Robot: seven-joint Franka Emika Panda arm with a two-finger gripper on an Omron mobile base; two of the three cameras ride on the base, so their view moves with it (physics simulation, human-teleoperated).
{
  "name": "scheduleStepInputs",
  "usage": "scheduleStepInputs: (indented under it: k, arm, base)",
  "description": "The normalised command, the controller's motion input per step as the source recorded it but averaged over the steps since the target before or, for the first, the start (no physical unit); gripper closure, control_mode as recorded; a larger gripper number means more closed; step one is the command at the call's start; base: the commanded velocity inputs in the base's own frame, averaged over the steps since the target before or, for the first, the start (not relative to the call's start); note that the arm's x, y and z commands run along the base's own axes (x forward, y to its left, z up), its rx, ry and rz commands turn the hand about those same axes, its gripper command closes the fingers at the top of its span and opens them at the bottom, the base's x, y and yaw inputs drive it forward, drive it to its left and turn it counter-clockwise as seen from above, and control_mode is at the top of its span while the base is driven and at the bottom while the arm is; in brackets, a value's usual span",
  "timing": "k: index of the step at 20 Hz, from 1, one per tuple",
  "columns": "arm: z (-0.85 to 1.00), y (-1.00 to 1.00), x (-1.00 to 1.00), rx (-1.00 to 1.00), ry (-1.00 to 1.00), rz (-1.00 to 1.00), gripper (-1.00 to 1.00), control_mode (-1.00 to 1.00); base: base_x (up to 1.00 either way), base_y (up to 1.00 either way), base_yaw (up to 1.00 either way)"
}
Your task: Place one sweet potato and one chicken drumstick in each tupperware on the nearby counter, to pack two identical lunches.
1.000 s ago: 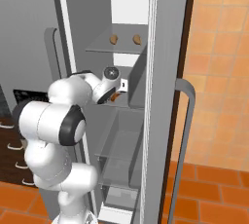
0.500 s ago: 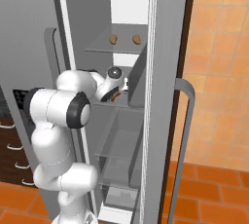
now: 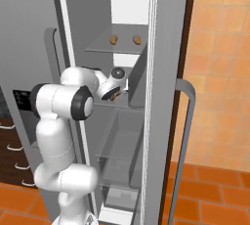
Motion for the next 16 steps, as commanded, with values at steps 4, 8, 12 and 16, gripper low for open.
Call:
scheduleStepInputs:
  k: [4, 8, 12, 16]
  arm:
    - [-1.0, 0.94, -0.35, -0.06, 0.02, 0.08, 1.0, -1.0]
    - [-1.0, 0.82, -0.58, 0.01, 0.0, 0.05, 1.0, -1.0]
    - [-0.81, 0.6, -0.54, 0.07, -0.06, 0.0, 1.0, -1.0]
    - [0.22, 0.0, -1.0, 0.0, -0.17, 0.0, 1.0, -1.0]
  base:
    - [0.0, 0.0, 0.0]
    - [0.0, 0.0, 0.0]
    - [0.0, 0.0, 0.0]
    - [0.0, 0.0, 0.0]
